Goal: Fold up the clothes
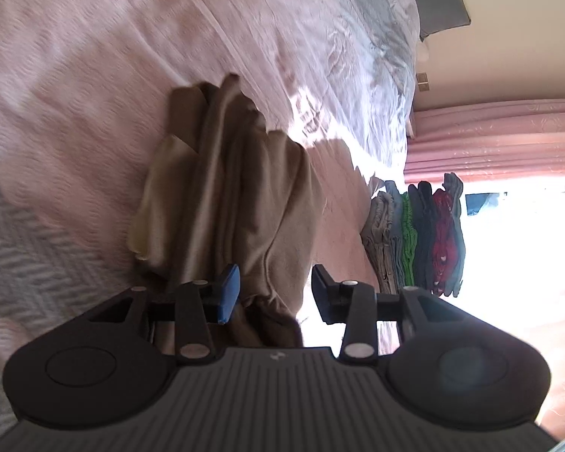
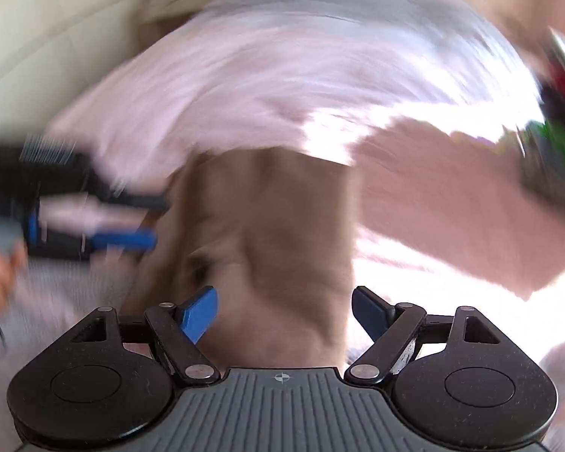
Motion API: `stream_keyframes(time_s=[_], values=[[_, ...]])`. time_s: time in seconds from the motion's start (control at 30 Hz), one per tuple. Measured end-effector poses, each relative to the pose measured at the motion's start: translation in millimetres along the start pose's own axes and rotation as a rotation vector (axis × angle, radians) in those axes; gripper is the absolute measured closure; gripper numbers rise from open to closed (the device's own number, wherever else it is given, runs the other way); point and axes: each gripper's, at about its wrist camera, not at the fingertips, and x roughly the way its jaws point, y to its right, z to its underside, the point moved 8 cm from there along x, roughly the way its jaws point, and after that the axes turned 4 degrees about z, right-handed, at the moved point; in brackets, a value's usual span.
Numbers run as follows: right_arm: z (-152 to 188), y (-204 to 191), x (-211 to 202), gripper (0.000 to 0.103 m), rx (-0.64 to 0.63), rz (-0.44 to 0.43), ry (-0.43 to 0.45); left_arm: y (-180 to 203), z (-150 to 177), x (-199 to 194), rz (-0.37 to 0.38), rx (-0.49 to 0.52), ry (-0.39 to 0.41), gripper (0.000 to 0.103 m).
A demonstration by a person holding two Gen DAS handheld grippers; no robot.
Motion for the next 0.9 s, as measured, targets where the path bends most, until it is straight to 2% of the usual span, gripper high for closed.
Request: stream_keyframes(time_s=[0.03,0.07,0.33,0.53,0.6,0.67,0.8,0.9], values=[[-2,12,2,0.037,0.061,-0.012,-0.009,-2,-1,7,-0.012,-0.005,-0.001,0.066],[-4,23,3,0.041,0.121,-0.024,-0.019,-5,-2,13,-0.027,-0.010,0.000,0.066],[-23,115,17,0.041,0.601,-0.120,-0.094,-20,-12,32,-0.048,-0.079,0.019,0.063],[-18,128,48,0.041,0.755,-0.190,-0.159,-25,-18,48,-0.047,-0.095,0.016,0.067],[-18,123,50,0.041,0.744,-0.197,-0.166,-21,-19,50,-0.043,-0.058,0.012,0.095],[-22,113,50,0.041,0.698,-0.199,-0.166,-10,-20,44,-0.042,0.024,0.031,0.095],[-31,77,44,0.041,0.525,-0.197,-0.148,20,-22,19,-0.051,0.220,0.074,0.095],[-39,50,39,0.041,0.395,-0.196,-0.132,12,-28,10,-0.072,0.233,0.089,0.095]])
